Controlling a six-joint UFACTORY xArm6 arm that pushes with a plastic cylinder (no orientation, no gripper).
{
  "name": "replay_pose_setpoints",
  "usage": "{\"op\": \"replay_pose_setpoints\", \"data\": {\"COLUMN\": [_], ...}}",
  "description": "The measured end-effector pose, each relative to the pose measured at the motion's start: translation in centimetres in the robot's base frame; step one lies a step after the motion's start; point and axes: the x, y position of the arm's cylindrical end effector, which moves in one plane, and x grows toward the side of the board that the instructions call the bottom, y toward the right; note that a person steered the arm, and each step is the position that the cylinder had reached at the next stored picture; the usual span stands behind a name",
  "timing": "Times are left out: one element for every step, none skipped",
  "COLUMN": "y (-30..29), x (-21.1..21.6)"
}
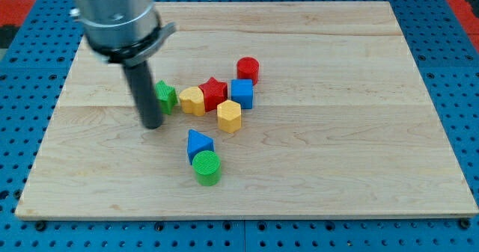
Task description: Point your arm at the green circle
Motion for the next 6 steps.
{"op": "replay_pose_setpoints", "data": {"y": [-5.7, 2.5, 9.3, 1.5, 6.4, 11.2], "x": [-1.7, -3.8, -3.7, 3.1, 11.1, 11.0]}}
